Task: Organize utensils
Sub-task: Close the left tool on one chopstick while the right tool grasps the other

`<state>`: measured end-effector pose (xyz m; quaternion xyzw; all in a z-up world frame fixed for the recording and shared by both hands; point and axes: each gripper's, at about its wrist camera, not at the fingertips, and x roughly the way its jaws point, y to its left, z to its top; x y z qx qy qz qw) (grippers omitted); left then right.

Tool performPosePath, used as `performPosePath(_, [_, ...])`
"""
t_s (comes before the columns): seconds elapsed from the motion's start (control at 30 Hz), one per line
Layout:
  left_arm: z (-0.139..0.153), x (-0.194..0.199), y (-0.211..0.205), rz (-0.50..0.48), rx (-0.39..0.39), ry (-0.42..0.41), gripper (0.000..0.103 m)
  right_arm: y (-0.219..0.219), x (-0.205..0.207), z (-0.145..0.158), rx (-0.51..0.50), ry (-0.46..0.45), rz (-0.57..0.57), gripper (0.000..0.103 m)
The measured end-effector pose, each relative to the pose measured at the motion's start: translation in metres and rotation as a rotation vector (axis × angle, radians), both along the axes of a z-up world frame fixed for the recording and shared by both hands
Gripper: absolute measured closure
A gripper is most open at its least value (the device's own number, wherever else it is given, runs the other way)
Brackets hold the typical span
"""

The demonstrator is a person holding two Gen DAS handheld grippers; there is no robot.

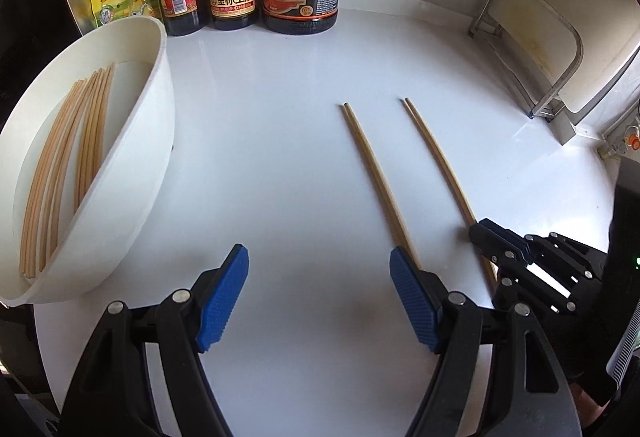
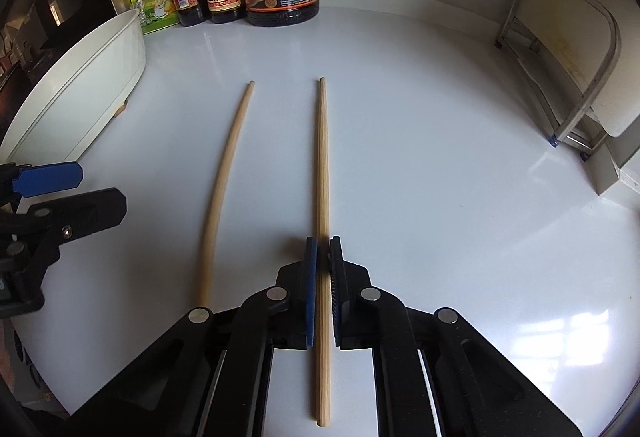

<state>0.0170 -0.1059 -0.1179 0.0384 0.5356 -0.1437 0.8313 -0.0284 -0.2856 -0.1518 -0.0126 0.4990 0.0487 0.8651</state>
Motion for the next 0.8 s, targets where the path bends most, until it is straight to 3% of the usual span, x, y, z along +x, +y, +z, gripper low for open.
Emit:
performPosePath(0.4, [-0.02,0.012,-0.031,-0.005,0.015,0.005,0.029,-0.03,-0.013,-0.002,0.013,0.011,-0.052,0.096])
performPosePath(0.47, [-0.024,0.013,-0.034,-0.002,0.028,0.005,0.029,-0.029,-0.012,-0.002,0.019,0.009,-0.05,0.092])
performPosePath(0.53, [-0.025,0.014,-0.035,-0.001,0.036,0.0,0.029,-0.029,-0.011,0.0,0.019,-0.002,-0.05,0.082])
performPosePath(0.8, [-0.031,0.013,-0.041,0.0,0.055,0.0,0.029,-0.03,-0.002,-0.003,0.013,-0.016,-0.067,0.08])
